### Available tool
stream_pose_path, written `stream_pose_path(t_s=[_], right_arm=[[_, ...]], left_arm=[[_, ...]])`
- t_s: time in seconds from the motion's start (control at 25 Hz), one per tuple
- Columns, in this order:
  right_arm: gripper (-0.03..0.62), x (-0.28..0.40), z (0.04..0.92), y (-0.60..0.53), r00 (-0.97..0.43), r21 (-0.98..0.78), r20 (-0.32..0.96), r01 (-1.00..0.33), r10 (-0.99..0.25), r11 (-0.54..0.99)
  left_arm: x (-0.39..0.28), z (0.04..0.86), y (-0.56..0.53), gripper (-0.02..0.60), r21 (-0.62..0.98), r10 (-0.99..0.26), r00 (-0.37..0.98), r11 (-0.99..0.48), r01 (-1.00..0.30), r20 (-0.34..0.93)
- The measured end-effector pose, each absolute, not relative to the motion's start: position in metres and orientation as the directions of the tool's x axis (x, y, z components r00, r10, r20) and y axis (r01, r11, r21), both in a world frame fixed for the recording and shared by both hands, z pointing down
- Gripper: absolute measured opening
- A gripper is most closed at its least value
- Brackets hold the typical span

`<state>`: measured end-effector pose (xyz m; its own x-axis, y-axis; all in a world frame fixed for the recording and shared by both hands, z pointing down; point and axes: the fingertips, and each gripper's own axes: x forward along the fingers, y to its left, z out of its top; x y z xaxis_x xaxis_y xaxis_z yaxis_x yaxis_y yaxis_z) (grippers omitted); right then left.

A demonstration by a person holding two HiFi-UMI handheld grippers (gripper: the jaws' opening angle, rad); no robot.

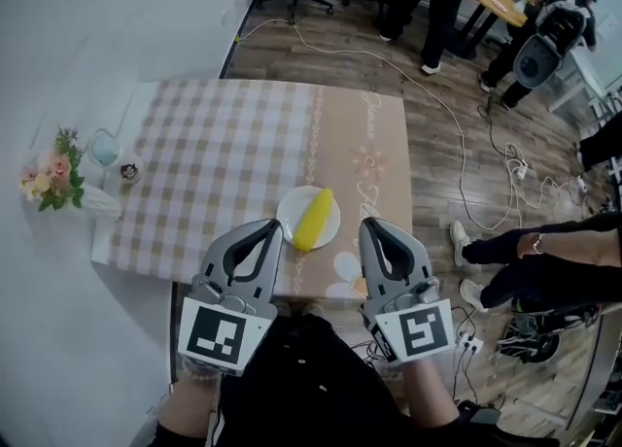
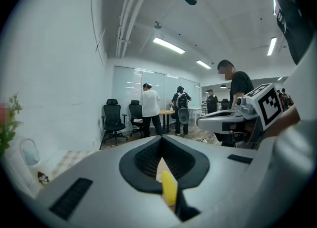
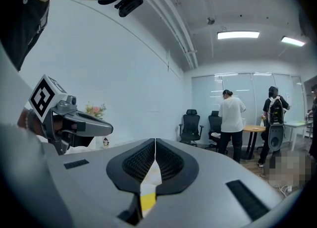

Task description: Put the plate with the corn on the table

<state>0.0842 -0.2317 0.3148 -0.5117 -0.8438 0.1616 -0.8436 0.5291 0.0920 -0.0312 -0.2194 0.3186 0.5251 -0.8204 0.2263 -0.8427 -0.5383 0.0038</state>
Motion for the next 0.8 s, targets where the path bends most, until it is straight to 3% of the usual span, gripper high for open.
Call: stream_pose_path(t_s=[0.8], right_arm=[[0.041,0.0902,0.3127,-0.2331,-0.501,0.137,0.164,-0.842,-0.850,0.522]], left_arm=[[-0.0238,0.3171,-0.2206,0.012,-0.007,-0.822,0.522,-0.538,-0.843,0.227]])
